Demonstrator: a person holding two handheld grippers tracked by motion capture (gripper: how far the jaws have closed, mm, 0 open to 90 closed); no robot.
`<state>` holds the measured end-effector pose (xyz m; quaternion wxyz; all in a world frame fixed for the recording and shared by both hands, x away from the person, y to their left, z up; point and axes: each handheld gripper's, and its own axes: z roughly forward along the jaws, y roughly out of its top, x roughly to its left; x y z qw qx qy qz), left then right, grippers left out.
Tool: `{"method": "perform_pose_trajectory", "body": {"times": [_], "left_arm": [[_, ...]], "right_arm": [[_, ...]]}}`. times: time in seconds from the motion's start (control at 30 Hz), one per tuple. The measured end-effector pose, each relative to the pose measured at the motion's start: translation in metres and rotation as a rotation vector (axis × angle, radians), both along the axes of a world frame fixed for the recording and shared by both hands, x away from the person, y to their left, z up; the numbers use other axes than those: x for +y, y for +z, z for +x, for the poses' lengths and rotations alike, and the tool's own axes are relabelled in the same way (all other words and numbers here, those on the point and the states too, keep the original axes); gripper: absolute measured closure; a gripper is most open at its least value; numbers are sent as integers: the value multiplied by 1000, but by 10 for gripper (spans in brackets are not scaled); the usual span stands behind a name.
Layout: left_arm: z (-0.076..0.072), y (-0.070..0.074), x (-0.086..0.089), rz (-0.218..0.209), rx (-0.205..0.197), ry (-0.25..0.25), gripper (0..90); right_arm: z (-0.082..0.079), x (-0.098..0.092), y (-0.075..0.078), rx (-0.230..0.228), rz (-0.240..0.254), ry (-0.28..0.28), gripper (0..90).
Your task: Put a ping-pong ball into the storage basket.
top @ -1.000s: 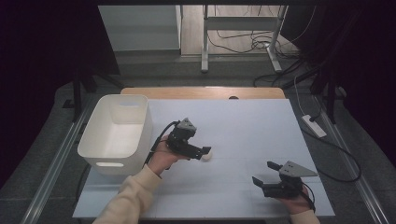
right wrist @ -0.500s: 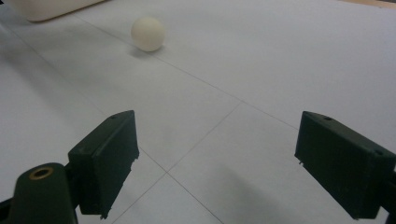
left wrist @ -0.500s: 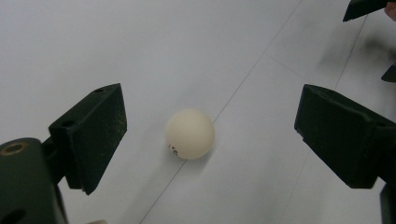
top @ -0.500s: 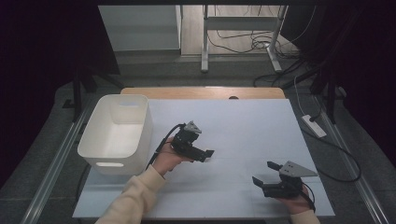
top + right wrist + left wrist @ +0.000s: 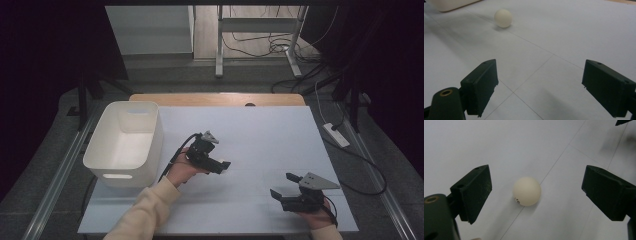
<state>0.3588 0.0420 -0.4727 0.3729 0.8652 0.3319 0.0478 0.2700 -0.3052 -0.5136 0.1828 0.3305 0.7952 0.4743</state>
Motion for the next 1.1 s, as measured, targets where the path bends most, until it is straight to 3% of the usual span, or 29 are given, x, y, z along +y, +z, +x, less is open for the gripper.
{"method": "perform_pose_trajectory", "body": {"times": [1.1], "left_arm": [[10,-23,-12,79,46,-11,97]], "right_arm": [[0,0,0,1,-6,0,129]]}}
